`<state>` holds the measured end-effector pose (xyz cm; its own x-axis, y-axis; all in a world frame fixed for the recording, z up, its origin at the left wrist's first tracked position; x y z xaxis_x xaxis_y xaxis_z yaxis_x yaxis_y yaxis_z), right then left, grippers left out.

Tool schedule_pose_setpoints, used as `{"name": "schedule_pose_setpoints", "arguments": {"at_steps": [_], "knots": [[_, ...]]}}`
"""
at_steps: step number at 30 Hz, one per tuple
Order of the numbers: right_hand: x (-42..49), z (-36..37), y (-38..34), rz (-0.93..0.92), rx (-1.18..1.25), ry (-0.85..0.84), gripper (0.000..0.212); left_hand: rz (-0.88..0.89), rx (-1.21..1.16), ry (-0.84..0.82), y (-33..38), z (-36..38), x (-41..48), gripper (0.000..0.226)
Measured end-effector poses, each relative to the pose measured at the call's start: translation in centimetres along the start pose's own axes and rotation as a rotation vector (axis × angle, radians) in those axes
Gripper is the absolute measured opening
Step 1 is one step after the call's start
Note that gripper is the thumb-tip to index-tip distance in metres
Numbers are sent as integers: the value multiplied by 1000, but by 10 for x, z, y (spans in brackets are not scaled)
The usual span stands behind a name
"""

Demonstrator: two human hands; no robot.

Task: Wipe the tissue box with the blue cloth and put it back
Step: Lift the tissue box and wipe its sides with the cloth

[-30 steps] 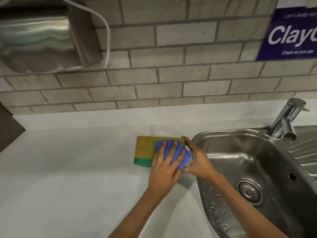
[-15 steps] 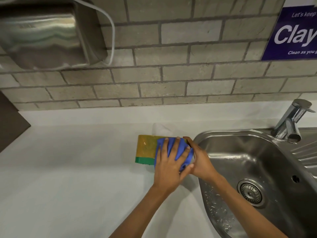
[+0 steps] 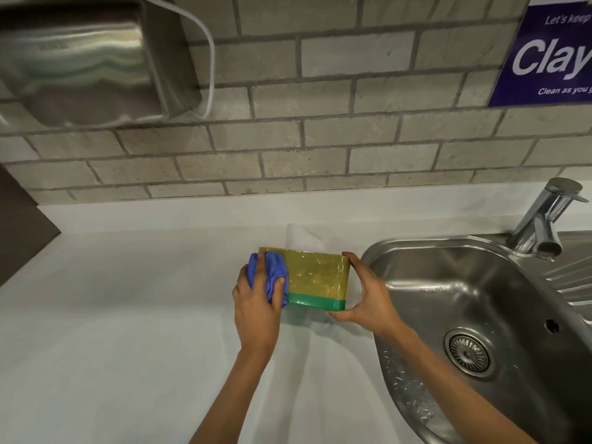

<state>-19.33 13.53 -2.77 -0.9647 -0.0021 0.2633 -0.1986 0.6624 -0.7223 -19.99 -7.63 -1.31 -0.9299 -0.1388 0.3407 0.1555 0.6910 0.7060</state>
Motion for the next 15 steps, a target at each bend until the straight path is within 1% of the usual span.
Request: {"name": "schedule_pose_setpoints", "arguments": {"at_steps": [4,6,8,11,15], "knots": [[-9,3,-3,-15,-16,25,106,-158,-89,15,-18,-9,3,50],[-15,7,-5,-31,-53,18,108,-245,-222,19,-27,-11,0,45],[-20,12,-7,-44,-96,16,107,-370,-365,8,-36,-9,-3,41],[-29,18,-10,-9,-108,8,108,-524,-467,24,-48,-7,-6,37],[-36,27,-5,-9,-26,-33,108,-614,-527,57,-55,-4,-7,32]]}}
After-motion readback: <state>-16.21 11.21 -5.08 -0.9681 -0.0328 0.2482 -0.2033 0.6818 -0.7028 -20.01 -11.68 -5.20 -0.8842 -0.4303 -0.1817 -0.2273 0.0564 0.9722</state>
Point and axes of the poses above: each hand's wrist, its own x-axis towards the middle knuckle, its own z-axis out of the palm, y = z × x, the point moved 7 cm from there along x, towards the middle knuckle, and after that the axes turned 7 degrees about -x, right-handed, at the moved point
